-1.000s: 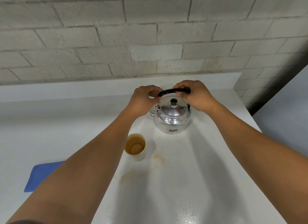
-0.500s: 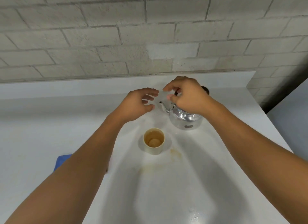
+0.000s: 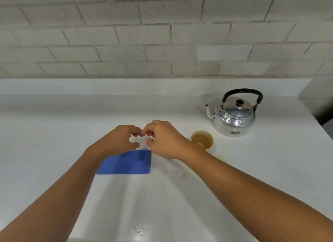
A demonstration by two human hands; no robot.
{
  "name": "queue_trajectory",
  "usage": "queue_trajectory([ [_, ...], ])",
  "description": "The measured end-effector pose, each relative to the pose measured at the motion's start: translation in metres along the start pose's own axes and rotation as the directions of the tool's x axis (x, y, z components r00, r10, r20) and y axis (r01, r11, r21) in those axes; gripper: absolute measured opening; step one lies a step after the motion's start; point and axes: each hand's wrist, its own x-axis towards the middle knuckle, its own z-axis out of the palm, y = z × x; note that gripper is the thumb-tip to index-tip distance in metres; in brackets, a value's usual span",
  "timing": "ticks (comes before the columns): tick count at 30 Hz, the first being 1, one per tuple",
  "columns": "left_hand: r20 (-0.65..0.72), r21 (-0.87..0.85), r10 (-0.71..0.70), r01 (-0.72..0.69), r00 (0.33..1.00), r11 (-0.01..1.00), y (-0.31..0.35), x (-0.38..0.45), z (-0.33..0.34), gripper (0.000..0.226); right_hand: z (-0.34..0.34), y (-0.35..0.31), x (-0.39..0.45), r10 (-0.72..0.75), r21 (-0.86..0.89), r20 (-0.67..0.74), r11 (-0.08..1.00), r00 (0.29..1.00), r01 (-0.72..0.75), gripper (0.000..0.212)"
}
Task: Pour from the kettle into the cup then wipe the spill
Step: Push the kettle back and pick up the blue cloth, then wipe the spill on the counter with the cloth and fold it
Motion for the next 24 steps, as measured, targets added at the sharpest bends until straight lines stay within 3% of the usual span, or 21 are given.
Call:
queue_trajectory([
  [7, 0.159, 0.275, -0.148, 0.1, 0.976, 0.956, -0.067, -0.021, 0.019, 0.051, 0.082, 0.0, 0.018, 0.162, -0.206, 0.153, 0.97, 0.975, -0.129, 0.045],
  [13, 0.09, 0.35, -0.171, 0.129, 0.981, 0.928, -0.083, -0.037, 0.025, 0.048, 0.113, 0.007, 0.014, 0.174, -0.327, 0.133, 0.937, 0.976, -0.123, 0.036],
  [19, 0.042, 0.298, -0.141, 0.122, 0.989, 0.947, -0.09, -0.041, 0.031, 0.027, 0.116, 0.004, 0.012, 0.18, -0.346, 0.046, 0.926, 0.983, -0.153, 0.023],
  [24, 0.038, 0.213, -0.12, 0.11, 0.992, 0.971, -0.085, -0.051, 0.025, 0.01, 0.11, -0.003, 0.004, 0.205, -0.208, -0.003, 0.957, 0.979, -0.201, 0.02],
])
